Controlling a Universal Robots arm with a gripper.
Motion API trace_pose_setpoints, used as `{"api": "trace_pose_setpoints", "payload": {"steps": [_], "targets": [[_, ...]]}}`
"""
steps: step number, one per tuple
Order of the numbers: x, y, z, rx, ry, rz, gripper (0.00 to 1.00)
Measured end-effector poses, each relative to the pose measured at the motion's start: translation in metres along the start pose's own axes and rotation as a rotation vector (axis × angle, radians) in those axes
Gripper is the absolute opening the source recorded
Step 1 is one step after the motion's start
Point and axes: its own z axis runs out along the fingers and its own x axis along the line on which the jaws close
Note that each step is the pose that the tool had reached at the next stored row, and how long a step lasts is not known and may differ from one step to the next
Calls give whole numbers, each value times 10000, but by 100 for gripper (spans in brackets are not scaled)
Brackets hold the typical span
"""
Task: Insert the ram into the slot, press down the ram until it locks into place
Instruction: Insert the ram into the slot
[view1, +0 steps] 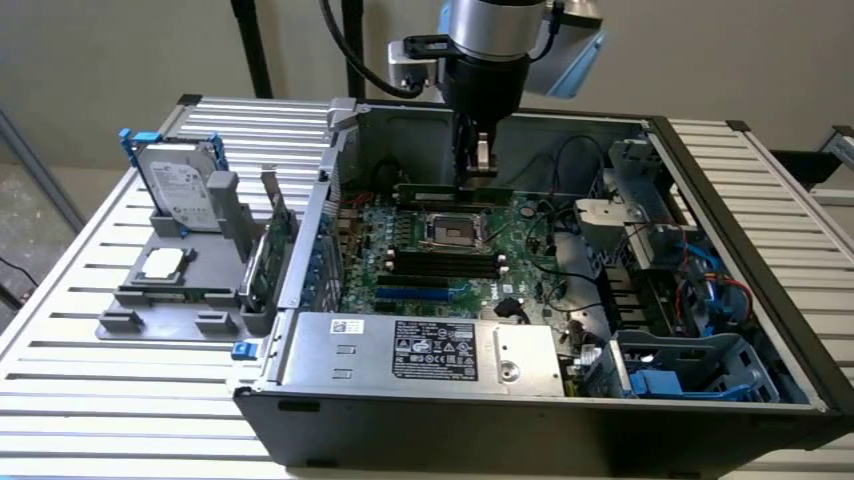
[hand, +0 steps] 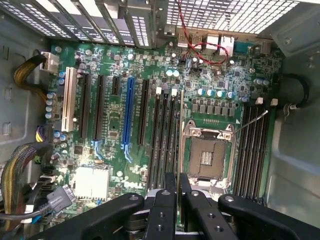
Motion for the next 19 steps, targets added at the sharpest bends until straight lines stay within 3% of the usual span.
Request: {"api": "trace_pose_setpoints", "payload": {"steps": [5,19], "targets": [[1,3,89,5,-5,387,14],[96,4,342,5,-5,400,14]]}}
